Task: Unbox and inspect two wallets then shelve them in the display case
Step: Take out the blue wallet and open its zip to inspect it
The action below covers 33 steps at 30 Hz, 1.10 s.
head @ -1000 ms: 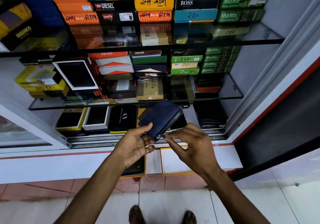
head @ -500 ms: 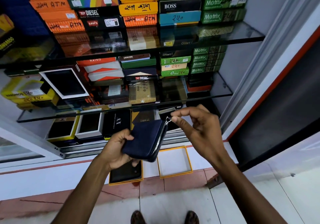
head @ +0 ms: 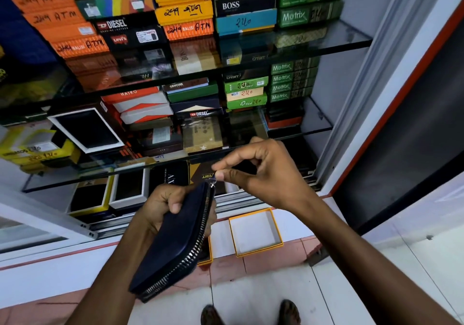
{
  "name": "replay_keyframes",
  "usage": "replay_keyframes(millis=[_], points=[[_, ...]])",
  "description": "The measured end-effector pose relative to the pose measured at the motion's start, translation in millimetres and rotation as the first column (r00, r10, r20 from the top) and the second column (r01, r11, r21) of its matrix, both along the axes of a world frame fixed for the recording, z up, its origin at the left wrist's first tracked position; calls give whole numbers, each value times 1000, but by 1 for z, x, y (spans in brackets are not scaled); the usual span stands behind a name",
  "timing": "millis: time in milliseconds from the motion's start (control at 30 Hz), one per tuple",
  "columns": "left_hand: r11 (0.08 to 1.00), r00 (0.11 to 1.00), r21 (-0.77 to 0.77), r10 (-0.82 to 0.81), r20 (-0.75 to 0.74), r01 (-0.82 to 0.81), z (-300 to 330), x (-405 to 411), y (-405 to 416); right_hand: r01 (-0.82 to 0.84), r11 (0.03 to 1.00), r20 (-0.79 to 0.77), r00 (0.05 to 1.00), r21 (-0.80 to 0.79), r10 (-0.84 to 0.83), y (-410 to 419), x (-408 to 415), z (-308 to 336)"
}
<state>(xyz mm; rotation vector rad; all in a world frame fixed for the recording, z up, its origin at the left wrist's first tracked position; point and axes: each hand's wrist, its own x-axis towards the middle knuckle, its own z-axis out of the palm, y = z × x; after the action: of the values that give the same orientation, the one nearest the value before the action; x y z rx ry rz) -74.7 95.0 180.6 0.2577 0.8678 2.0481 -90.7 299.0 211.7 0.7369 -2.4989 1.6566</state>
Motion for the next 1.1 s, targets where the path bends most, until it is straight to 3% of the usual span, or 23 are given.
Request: replay_keyframes(millis=[67,167,267,300,400,667,733,967,1100], points=[[995,996,55,-80,-26,81,3,-2,3,16,1000,-13,1000,14,-15,1,1,1],[998,1000,53,19,-14,-19,-1,1,-3,46,998,-38,998,45,-44,2,1,0],[908,943,-277,333,21,-314,-14,-1,-18,40,997,-63,997,60,-37,3,1,3],[935,953,-242,289,88,-261,-17,-1,-21,38,997,-69,997,66,-33,3,2,5],[936,958,-206,286,-27,-285,-24,0,-22,44,995,-108,994,92,-34,4,2,10],[932,972,-344,33,-234,-115,-4,-4,-24,24,989,-185,983,147,3,5,-3,18],[922,963,-363,34,-268,-134,-1,-5,-22,37,985,-207,978,171,-1,5,-3,19],[802,900,-417,334,-281,-427,-6,-9,-19,176,923,-352,935,343,-47,5,7,27],[742,831,-388,536,-147,-547,-11,-14,-19,241,897,-424,903,370,-68,3,13,33]])
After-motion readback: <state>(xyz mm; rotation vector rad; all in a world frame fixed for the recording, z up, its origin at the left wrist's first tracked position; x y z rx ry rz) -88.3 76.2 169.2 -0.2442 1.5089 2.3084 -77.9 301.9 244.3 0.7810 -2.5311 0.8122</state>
